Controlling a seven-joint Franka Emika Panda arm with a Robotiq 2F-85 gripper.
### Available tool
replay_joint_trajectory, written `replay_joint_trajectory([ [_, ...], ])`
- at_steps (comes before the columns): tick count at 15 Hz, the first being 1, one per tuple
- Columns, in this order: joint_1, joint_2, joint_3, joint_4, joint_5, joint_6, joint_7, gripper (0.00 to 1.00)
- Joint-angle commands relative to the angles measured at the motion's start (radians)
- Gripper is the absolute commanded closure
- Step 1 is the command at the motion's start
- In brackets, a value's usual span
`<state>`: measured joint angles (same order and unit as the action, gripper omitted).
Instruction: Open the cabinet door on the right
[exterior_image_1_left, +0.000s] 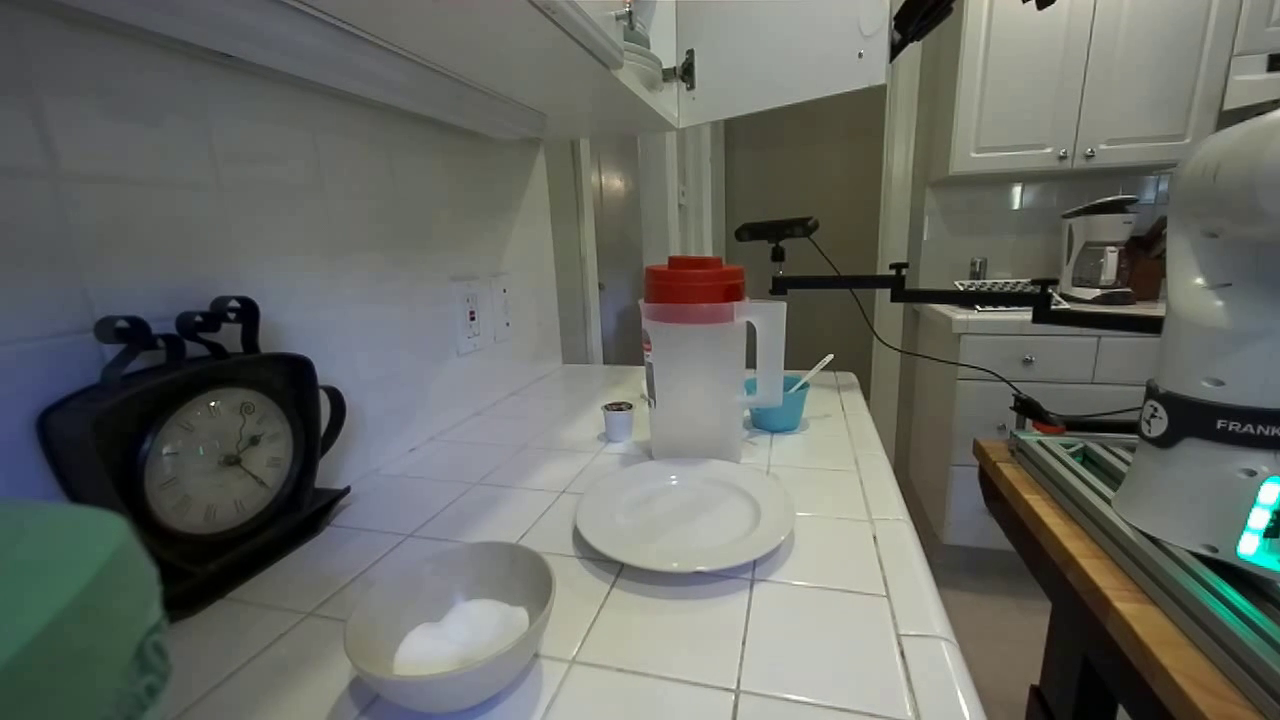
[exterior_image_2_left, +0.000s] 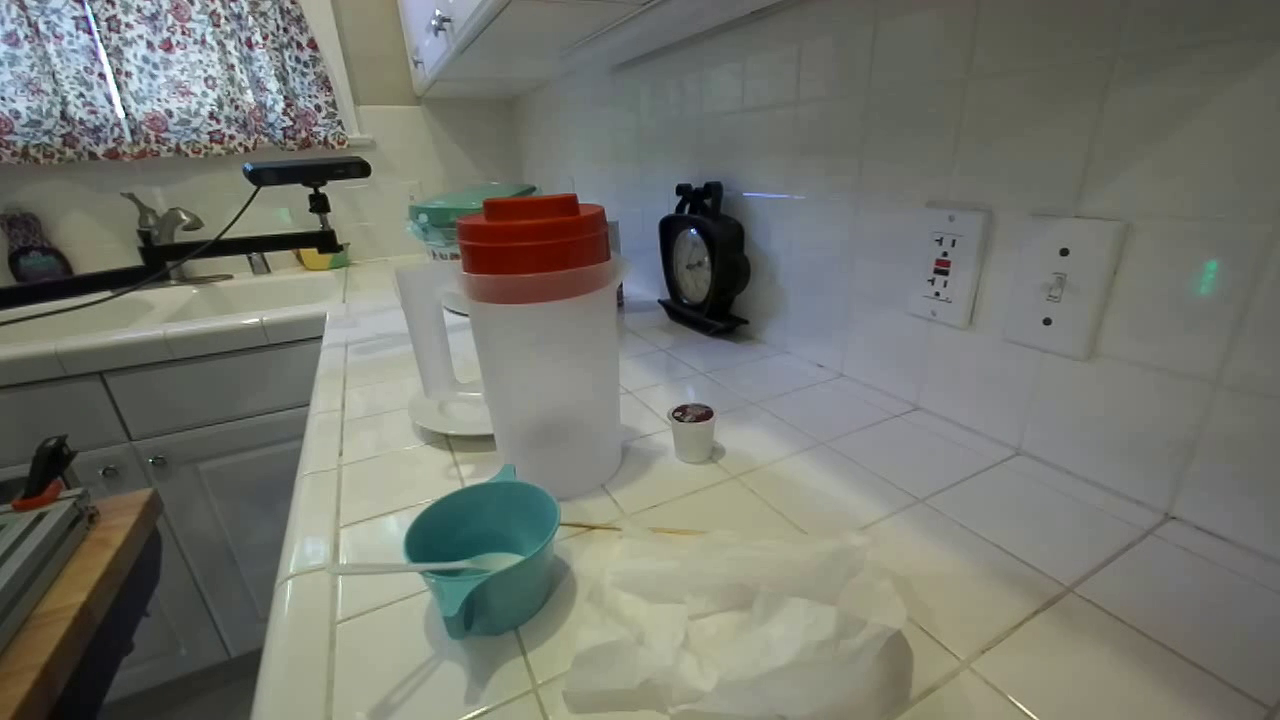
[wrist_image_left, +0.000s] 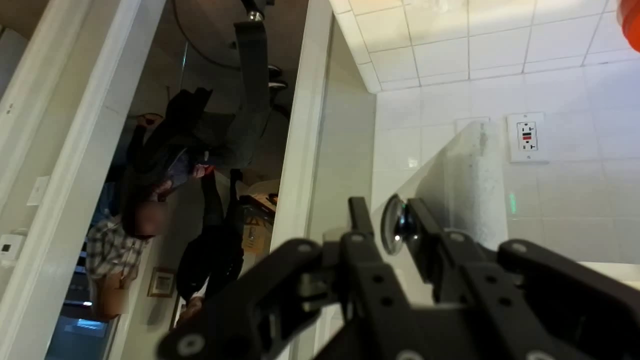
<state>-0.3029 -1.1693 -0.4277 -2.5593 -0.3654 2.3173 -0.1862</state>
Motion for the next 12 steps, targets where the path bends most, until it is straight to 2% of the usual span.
replay_joint_trajectory([
  [1, -0.044, 0.008, -0.002, 0.07, -0.028, -0.016, -0.079, 0.44],
  [6, -0.081, 0.003, -0.011, 0.161, -0.073, -0.018, -0.121, 0.05],
  [8, -0.084, -0.002, -0.006, 0.162, -0.075, -0.024, -0.118, 0.0],
  [12, -0.079, -0.001, 0.037, 0.169, -0.064, -0.093, -0.105, 0.0],
])
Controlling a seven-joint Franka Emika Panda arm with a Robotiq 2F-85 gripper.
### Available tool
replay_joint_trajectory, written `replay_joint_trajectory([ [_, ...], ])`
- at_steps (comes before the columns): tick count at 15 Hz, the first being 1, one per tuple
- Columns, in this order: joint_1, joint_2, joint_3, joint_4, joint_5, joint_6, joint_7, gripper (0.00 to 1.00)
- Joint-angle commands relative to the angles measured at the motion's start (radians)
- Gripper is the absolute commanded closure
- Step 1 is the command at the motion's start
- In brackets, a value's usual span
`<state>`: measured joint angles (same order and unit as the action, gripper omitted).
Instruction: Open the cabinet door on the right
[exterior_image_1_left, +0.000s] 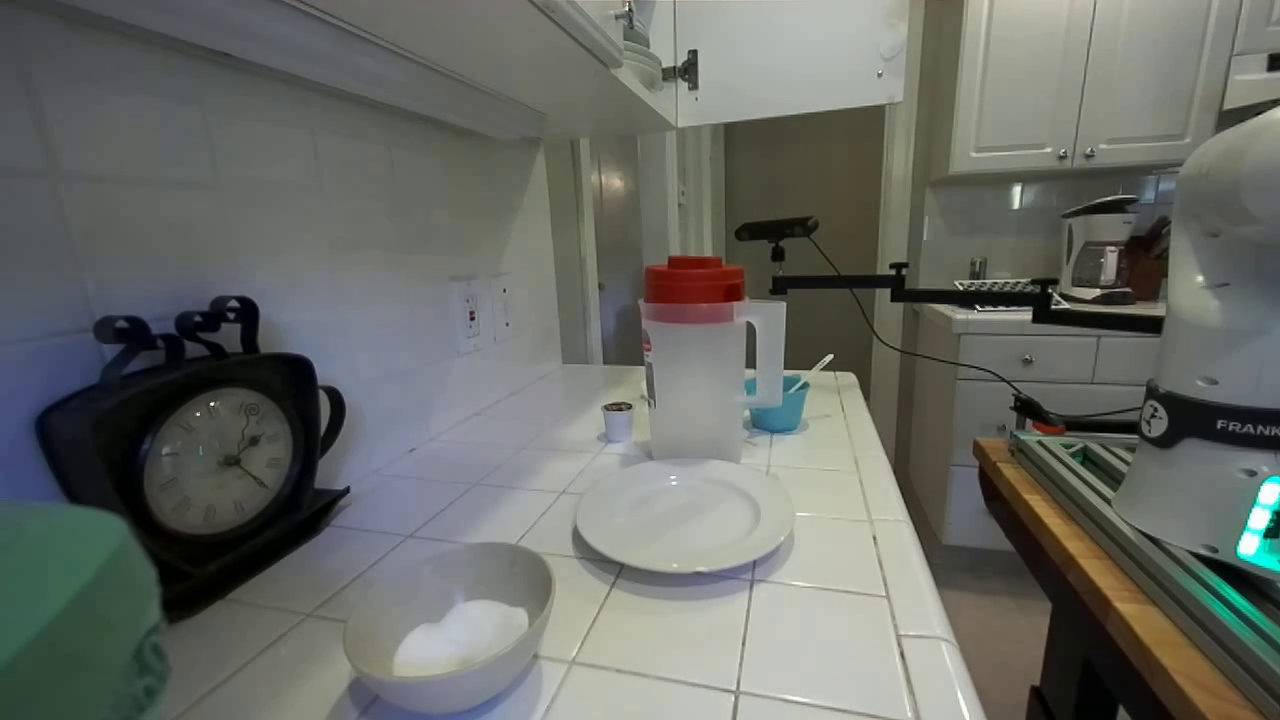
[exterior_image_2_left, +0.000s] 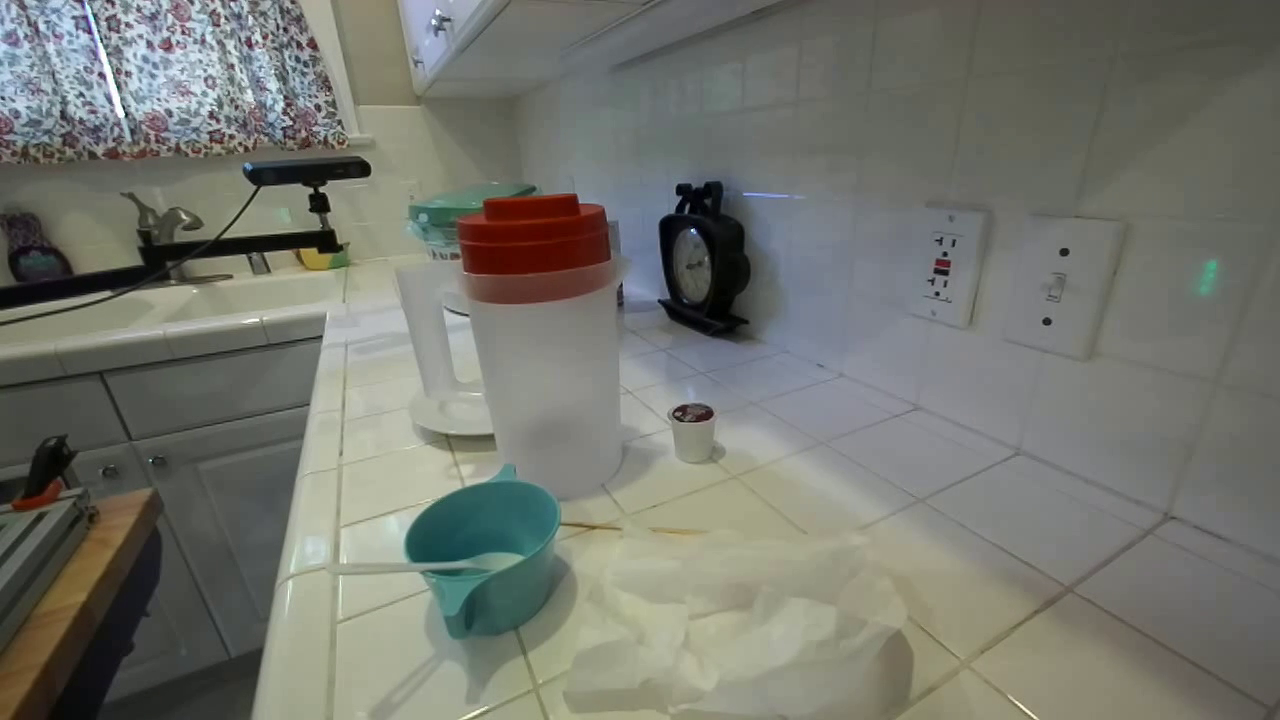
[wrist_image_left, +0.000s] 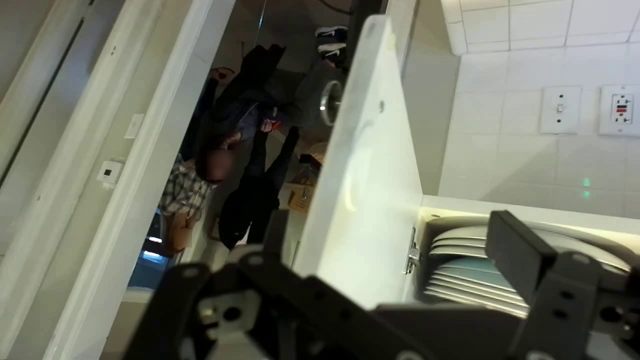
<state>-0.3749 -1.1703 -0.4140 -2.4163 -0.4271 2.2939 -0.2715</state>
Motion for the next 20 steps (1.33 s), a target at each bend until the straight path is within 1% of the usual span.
replay_joint_trajectory([
  [1, -0.006, 0.0, 0.042, 0.028, -0.001, -0.104, -0.017, 0.0],
  [4, 0.02, 0.002, 0.127, 0.063, 0.006, -0.249, -0.004, 0.0],
  [5, 0.026, 0.004, 0.156, 0.071, 0.0, -0.282, 0.007, 0.0],
  [9, 0.081, 0.025, 0.263, 0.105, 0.014, -0.36, 0.089, 0.0],
  [12, 0.129, 0.052, 0.326, 0.129, 0.041, -0.399, 0.167, 0.0],
  [16, 0.206, 0.102, 0.379, 0.186, 0.134, -0.485, 0.249, 0.0],
  [20, 0.274, 0.147, 0.387, 0.258, 0.226, -0.583, 0.26, 0.0],
])
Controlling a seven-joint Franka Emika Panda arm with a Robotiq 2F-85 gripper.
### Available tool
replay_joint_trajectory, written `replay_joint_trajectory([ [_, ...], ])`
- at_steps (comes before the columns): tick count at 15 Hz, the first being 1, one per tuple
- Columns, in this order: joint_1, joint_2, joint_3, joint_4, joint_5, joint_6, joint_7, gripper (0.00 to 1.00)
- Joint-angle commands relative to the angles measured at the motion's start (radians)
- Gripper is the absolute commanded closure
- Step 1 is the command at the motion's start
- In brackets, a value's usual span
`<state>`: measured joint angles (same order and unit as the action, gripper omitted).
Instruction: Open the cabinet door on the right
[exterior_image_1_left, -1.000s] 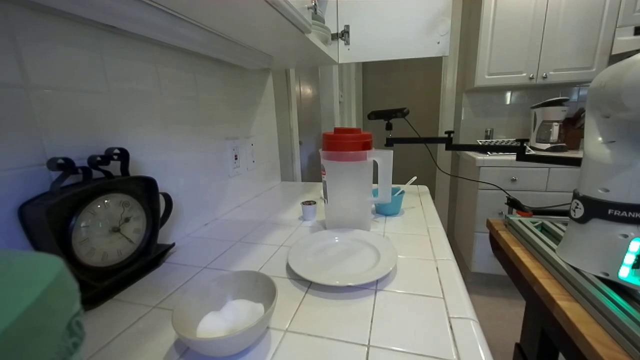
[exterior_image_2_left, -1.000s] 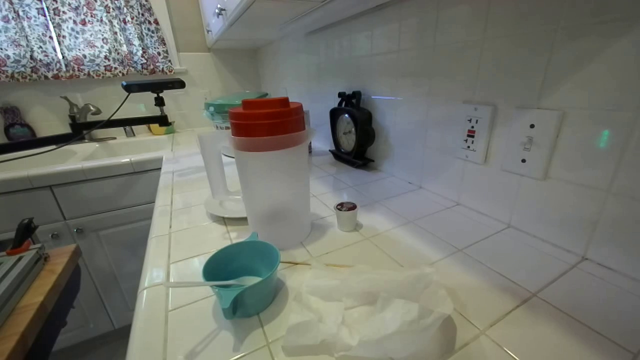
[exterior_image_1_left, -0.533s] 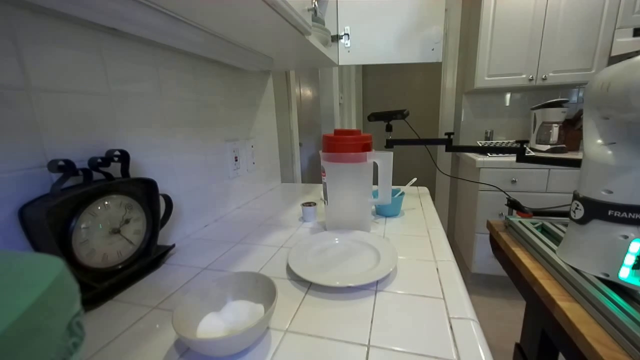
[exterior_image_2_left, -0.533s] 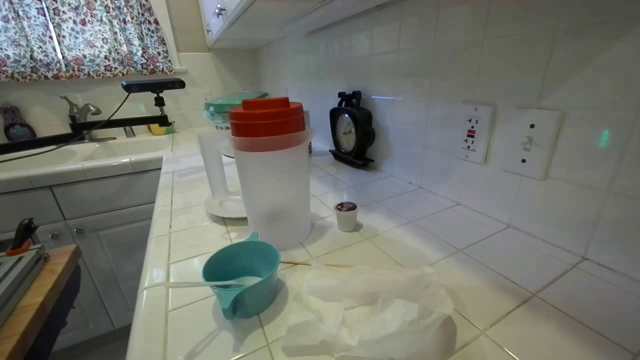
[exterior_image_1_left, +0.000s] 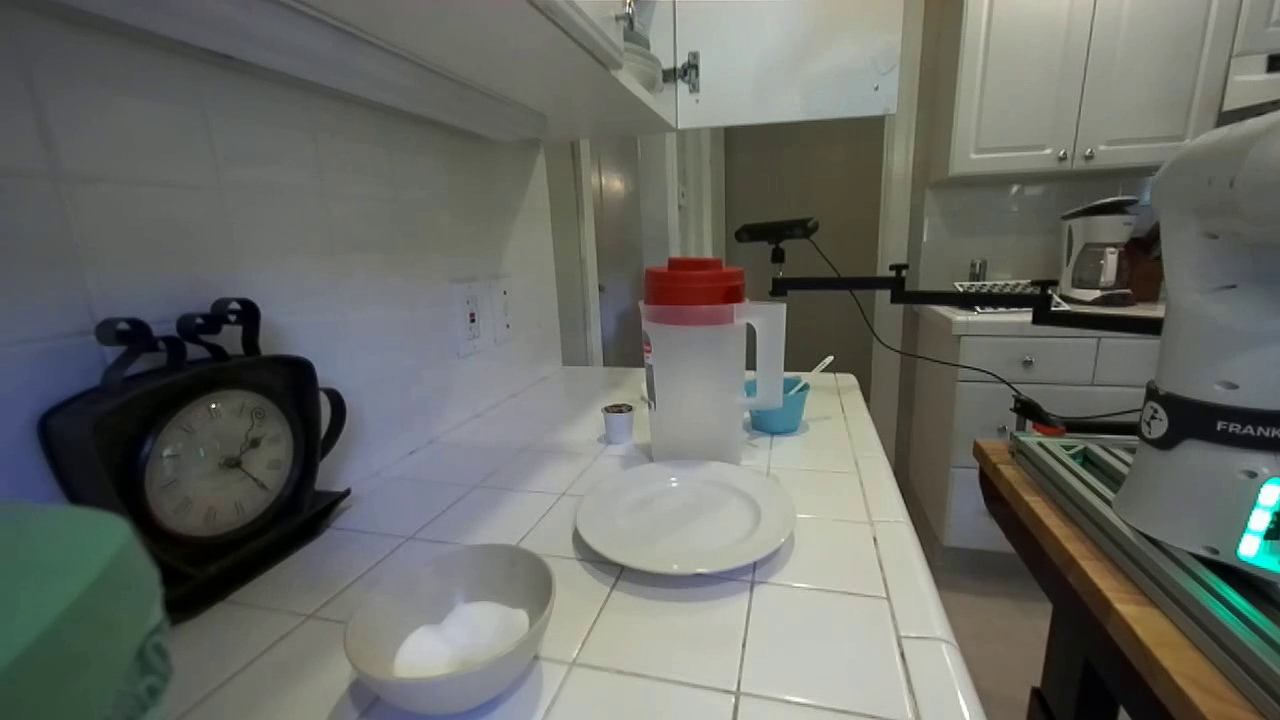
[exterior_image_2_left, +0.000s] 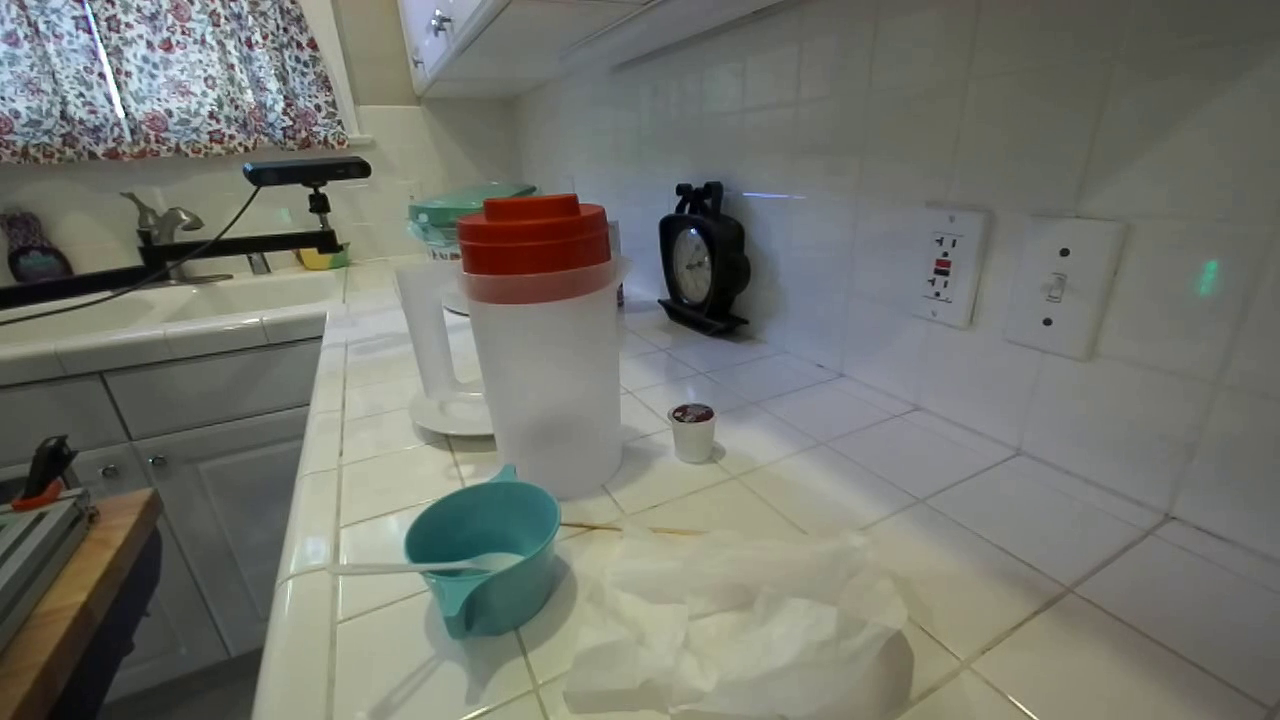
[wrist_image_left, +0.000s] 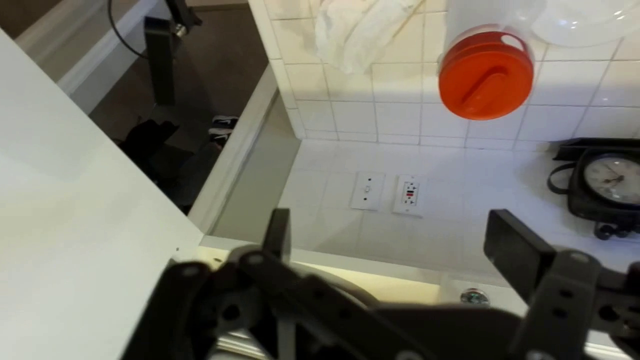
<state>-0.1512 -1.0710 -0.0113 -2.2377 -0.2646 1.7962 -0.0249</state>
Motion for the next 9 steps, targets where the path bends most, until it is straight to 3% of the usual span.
replay_joint_trajectory([
  [1, 0.032, 0.011, -0.005, 0.021, 0.009, -0.027, 0.012, 0.0],
  [9, 0.041, 0.016, -0.005, 0.026, 0.008, -0.034, 0.011, 0.0],
])
